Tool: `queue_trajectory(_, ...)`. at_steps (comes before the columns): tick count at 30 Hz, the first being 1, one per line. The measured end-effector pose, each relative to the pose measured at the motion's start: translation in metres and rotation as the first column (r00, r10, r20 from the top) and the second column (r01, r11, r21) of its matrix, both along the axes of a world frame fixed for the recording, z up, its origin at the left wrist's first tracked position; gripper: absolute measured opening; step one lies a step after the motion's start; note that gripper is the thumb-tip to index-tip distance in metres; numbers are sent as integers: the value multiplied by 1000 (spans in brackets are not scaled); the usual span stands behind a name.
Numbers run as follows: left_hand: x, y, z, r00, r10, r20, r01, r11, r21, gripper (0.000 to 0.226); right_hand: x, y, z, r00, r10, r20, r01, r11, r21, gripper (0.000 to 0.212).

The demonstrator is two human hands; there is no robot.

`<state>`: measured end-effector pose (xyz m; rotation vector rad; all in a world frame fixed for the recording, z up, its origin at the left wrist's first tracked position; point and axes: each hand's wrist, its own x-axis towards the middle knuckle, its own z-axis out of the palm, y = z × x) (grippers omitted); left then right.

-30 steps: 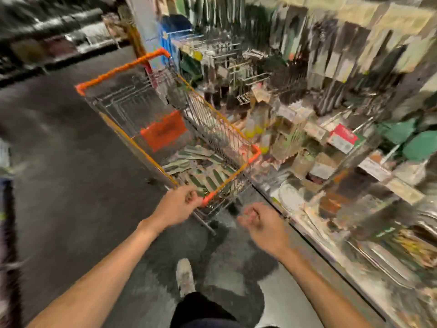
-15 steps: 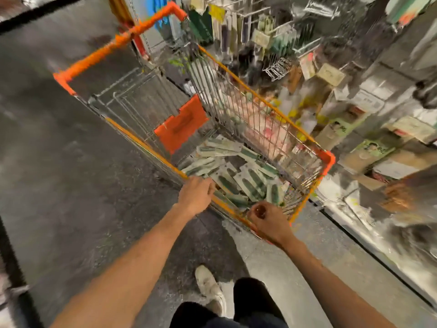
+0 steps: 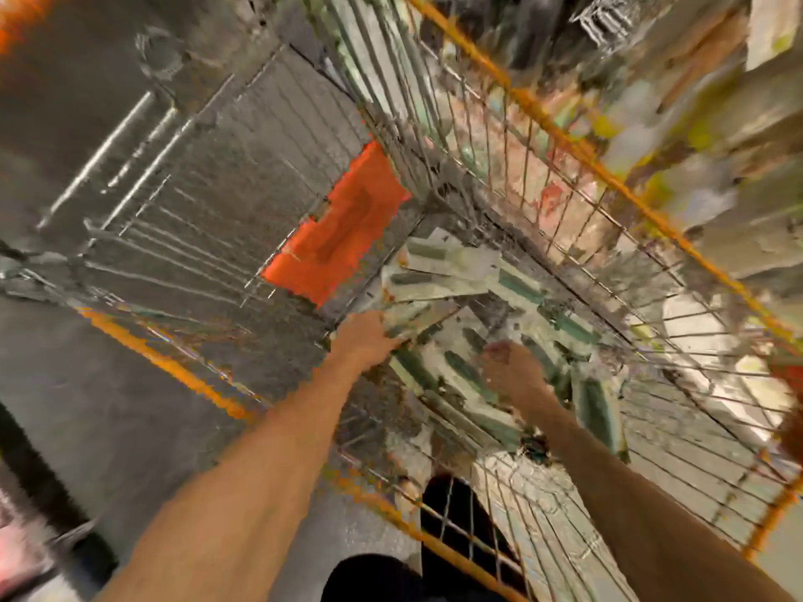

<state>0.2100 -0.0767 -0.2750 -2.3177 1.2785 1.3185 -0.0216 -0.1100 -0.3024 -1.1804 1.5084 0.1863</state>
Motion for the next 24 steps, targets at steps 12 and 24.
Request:
queue_trajectory(12, 44, -25, -135, 995, 103, 6, -103, 978, 183, 105, 109, -121, -113, 638, -767, -66, 695, 537, 479, 80)
queue_trajectory(24, 59, -14, -154, 988, 146, -42, -141, 985, 101, 110, 107, -143, -132, 587, -808, -50, 748, 518, 415, 26)
